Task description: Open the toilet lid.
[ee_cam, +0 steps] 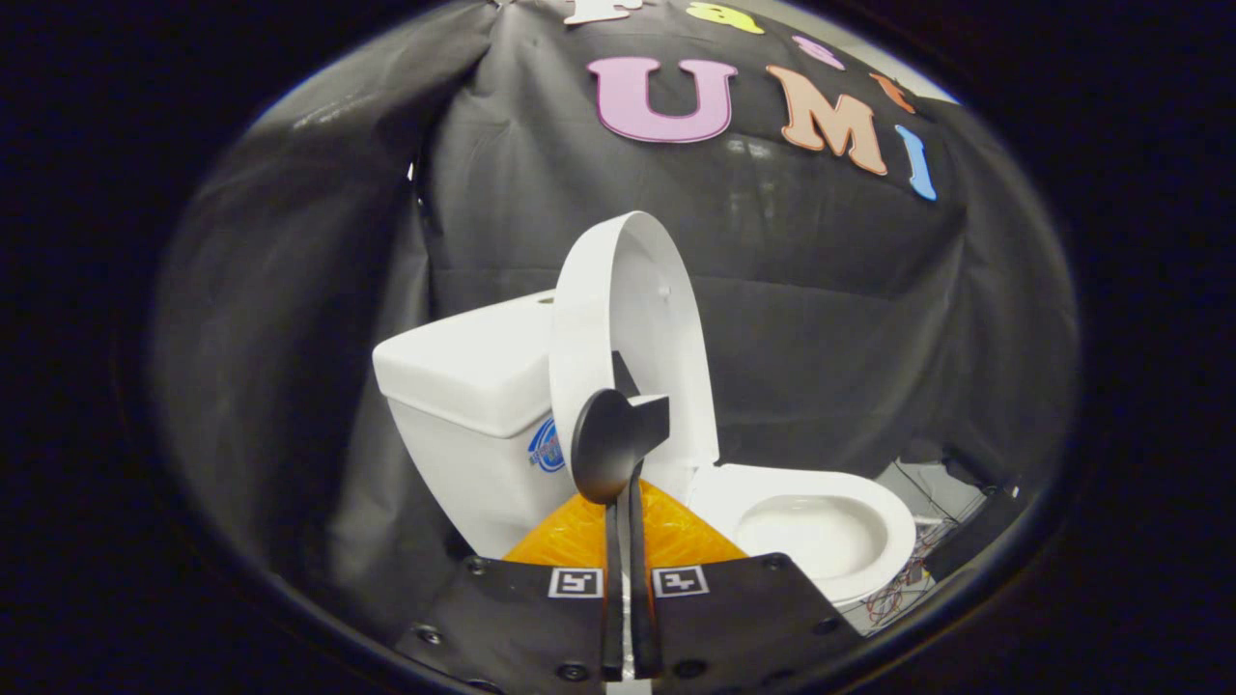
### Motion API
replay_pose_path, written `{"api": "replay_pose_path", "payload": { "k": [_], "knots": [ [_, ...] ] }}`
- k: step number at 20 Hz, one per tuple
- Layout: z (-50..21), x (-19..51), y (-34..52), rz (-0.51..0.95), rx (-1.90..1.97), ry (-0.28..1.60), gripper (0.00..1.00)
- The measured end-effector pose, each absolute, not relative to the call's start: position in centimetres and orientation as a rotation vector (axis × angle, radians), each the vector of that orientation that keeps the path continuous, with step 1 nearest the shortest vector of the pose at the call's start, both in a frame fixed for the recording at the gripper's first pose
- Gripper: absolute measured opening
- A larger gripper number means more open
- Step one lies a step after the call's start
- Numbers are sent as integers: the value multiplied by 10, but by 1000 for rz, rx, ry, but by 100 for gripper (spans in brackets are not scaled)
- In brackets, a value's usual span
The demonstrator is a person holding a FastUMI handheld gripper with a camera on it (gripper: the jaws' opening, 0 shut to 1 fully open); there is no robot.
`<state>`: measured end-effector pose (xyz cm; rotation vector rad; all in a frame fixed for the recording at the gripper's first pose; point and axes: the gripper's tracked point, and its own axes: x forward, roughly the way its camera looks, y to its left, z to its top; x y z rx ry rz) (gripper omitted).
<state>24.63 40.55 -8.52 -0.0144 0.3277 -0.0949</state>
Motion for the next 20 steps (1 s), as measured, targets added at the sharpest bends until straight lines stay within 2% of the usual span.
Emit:
{"api": "replay_pose_path", "payload": {
  "k": [6, 12, 20],
  "knots": [
    [-85, 239, 411, -5, -207, 357, 73],
    [-84, 212, 405, 60, -169, 313, 98],
    [-83, 144, 386, 152, -103, 310, 98]
  ]
}}
